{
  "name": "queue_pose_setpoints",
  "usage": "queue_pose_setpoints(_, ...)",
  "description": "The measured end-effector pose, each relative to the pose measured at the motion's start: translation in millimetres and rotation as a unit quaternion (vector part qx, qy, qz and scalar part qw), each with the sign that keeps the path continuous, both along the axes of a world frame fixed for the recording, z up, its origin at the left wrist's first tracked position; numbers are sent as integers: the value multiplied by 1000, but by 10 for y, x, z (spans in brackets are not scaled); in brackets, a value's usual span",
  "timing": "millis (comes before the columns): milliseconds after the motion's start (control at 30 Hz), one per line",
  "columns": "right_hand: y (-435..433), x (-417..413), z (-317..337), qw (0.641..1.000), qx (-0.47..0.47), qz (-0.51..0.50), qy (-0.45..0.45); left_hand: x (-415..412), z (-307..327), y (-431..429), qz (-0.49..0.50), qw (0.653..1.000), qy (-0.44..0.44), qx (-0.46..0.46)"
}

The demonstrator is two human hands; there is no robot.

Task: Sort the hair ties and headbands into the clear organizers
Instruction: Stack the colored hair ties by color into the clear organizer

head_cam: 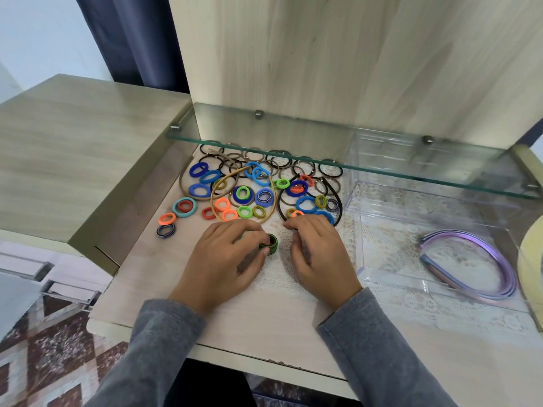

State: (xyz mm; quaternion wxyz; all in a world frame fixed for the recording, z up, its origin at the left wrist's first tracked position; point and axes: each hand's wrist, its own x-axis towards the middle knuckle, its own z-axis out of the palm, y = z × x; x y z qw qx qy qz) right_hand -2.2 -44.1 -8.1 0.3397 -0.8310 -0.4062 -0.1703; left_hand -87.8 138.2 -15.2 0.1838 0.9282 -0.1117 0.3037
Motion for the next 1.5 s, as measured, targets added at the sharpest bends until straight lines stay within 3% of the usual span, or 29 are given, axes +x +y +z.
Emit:
queue_pose_setpoints(500,-2,3,-14,1000,-5,-5,14,10,-12,20,8,999,21,23)
queue_pose_setpoints(667,-14,0,-16,1000,0,-6,22,-12,53,-1,16,999,31,-10)
queue_pose_setpoints(800,-15,-8,15,1000,13,2,4,26,23,28,105,993,39,-49)
queue_pose_setpoints(933,-16,-34,26,1000,8,30,1,67,-47,45,186,975,103,-68)
queue_pose_setpoints(1267,5,-58,82,996,-72,57,10,118,-49,79,147,959,239,-44)
queue_pose_setpoints(1500,60,-67,120,983,-179,27,-29,139,-60,75,160,958,235,-43)
